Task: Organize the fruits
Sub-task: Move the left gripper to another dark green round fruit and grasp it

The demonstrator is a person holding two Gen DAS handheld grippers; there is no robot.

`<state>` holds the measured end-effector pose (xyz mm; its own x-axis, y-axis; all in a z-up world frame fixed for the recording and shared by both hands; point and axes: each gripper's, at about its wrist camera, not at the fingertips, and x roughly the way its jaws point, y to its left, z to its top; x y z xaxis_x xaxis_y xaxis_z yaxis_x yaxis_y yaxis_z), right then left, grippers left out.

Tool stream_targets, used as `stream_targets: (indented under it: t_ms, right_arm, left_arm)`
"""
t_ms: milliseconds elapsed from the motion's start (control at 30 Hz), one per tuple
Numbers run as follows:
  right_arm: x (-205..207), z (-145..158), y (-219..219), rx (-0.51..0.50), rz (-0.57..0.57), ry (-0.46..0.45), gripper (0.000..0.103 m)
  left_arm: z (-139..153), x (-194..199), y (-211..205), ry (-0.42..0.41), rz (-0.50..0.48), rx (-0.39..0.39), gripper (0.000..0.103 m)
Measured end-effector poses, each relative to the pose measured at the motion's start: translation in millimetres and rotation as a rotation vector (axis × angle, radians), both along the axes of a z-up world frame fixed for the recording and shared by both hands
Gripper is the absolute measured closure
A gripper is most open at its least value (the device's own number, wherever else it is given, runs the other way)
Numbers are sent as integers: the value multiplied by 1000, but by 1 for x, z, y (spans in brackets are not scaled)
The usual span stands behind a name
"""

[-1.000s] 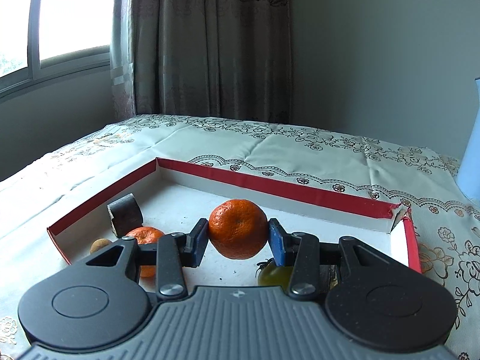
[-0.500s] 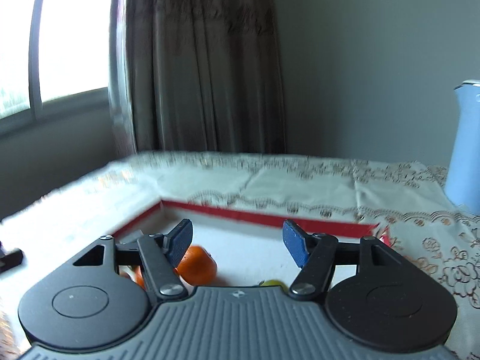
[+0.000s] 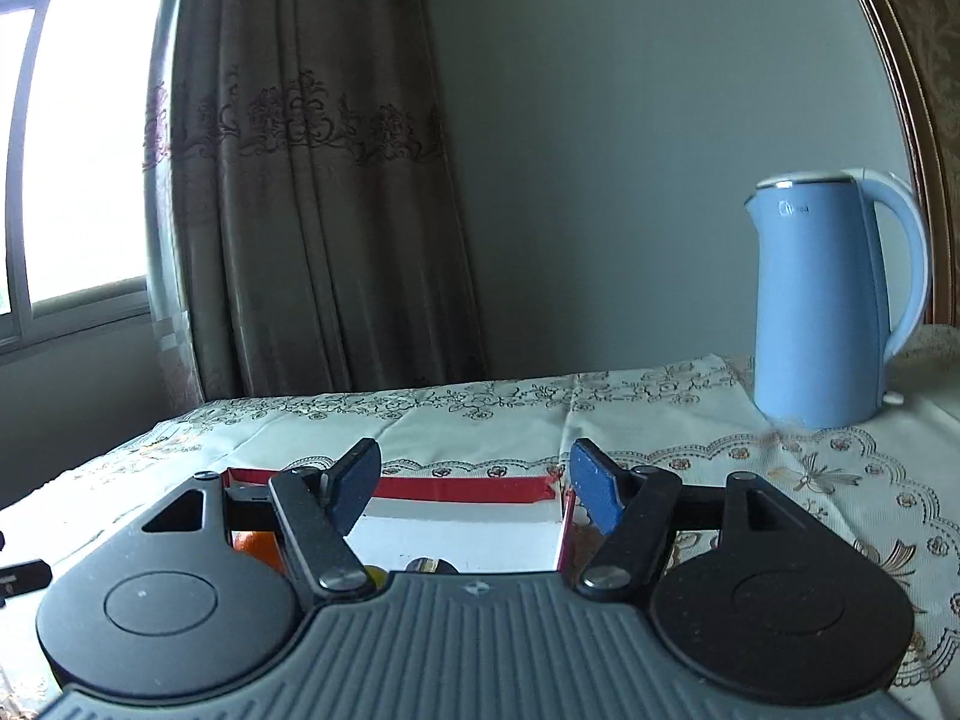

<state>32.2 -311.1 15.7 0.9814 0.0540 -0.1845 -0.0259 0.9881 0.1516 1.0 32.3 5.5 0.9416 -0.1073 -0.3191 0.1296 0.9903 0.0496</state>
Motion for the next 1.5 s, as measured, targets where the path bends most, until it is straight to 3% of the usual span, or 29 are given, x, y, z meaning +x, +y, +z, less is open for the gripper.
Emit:
stream_targets:
  t_ms: [433,767,967,1367,1500]
  right_arm:
    - [-13,3,1,-17,13,-45,34]
    - [-14,5,0,-6,23,-45,34]
    - [-12,5,0,-9,24,-36,34]
    - [-13,4,0,-11,18,-39,34]
    - [-12,3,0,-13,18,-36,34]
  left_arm:
    - [-10,32,-42,170,-27,85,15]
    - [-11,35,-44,180,-62,63,14]
    - [-16,36,-55,190,-75,113,11]
    - [-21,67,-48,357,6,0,10]
    - [-22,67,-47,361,12,-1,11]
